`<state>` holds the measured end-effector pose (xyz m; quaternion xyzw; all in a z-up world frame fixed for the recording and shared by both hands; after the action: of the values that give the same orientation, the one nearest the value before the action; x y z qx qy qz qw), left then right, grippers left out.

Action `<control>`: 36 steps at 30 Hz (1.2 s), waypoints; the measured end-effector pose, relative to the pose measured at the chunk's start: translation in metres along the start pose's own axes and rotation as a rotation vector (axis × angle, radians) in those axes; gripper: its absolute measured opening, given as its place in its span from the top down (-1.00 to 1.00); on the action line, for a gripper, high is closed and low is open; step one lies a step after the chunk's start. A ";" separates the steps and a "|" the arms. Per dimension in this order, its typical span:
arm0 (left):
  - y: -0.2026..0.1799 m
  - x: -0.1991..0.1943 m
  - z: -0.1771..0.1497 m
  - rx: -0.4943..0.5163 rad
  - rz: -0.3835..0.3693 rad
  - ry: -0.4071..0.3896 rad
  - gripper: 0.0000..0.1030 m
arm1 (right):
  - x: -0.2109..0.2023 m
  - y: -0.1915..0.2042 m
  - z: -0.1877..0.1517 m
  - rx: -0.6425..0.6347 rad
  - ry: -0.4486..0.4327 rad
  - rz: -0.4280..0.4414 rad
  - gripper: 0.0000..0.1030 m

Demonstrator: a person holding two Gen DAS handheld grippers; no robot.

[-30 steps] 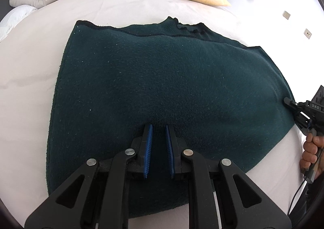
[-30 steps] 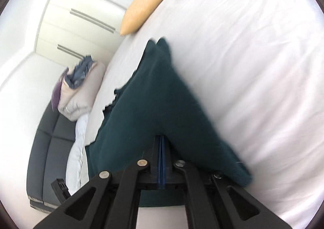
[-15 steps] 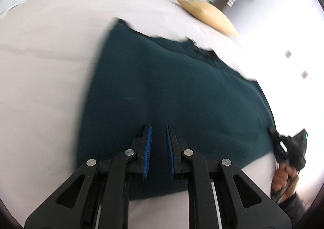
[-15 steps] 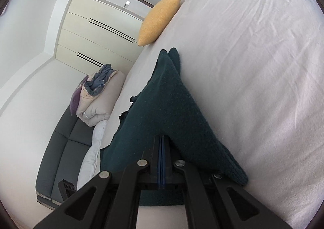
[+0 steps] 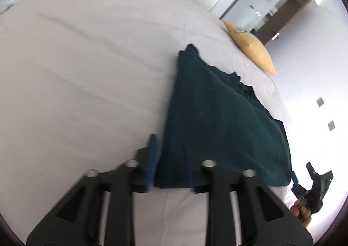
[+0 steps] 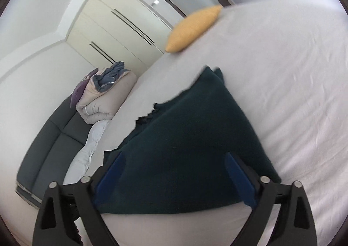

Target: Fold small clothes

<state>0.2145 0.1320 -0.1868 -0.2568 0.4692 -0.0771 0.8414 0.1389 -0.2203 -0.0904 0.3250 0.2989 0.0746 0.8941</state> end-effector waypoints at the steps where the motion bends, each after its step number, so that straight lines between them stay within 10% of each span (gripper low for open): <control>1: 0.003 -0.001 0.000 -0.015 -0.009 -0.002 -0.22 | -0.001 0.008 0.000 -0.015 0.005 0.006 -0.86; 4: 0.008 -0.001 0.005 -0.065 -0.083 0.014 -0.54 | -0.005 0.031 -0.001 -0.017 0.023 0.047 -0.86; 13: -0.007 0.050 0.013 -0.135 -0.346 0.303 -0.55 | 0.015 0.064 -0.010 0.004 0.115 0.134 -0.73; 20: -0.013 0.062 0.011 -0.110 -0.407 0.358 -0.50 | 0.039 0.090 -0.010 -0.050 0.178 0.145 -0.63; 25: -0.006 0.075 0.005 -0.148 -0.435 0.463 0.39 | 0.068 0.107 -0.016 -0.074 0.248 0.161 -0.56; 36: -0.018 0.068 0.013 -0.126 -0.459 0.387 0.76 | 0.148 0.137 -0.030 -0.133 0.416 0.152 -0.54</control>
<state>0.2643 0.0964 -0.2230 -0.3885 0.5542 -0.2835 0.6794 0.2496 -0.0488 -0.0946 0.2646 0.4459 0.2267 0.8245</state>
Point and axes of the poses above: each gripper's, at about its wrist camera, not at the fingertips, and x roughly the way its jaws point, y to its left, z to its top, the point moved 7 cm from there along x, roughly the way its jaws point, and after that the axes turned 4 degrees about y, right-handed, at the moved point
